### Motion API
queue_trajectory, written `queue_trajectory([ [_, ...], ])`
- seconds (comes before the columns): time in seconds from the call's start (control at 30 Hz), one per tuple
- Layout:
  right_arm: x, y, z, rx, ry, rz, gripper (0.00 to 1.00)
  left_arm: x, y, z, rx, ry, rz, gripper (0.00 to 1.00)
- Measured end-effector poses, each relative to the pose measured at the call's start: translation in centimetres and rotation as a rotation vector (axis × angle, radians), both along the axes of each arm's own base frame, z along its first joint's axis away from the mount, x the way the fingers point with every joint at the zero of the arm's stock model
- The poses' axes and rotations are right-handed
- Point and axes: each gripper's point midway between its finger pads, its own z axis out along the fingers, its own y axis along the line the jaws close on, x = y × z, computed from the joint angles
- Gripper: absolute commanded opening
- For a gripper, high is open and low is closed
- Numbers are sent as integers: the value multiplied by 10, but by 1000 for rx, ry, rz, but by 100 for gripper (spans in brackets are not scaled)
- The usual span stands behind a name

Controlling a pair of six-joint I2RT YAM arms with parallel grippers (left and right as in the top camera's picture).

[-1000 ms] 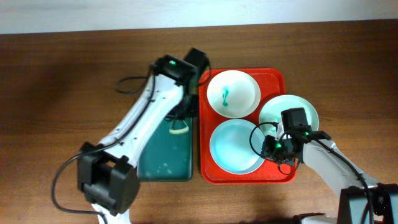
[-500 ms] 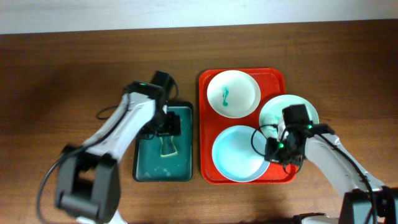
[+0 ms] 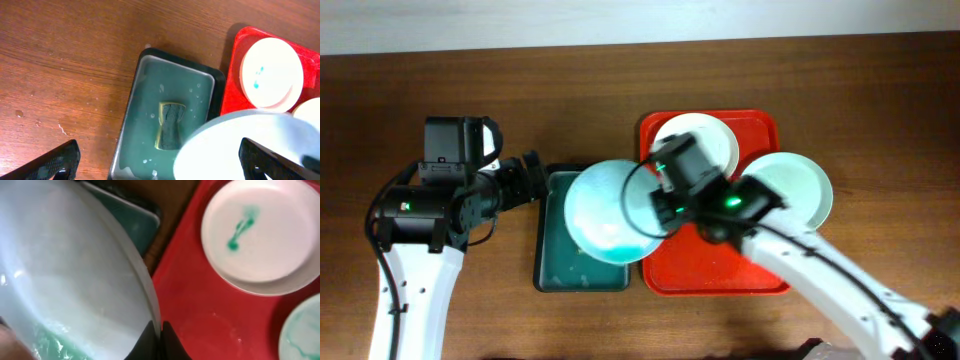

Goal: Clean dirty plates on tray and stack at the side
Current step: 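Lift the lower pale plate with the right gripper and carry it right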

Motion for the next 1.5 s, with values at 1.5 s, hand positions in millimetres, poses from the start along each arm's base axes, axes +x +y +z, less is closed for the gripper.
queue_trajectory([
  [1.5, 21, -105, 96, 313, -40, -477, 4, -1, 0, -1, 0, 5, 0, 99],
])
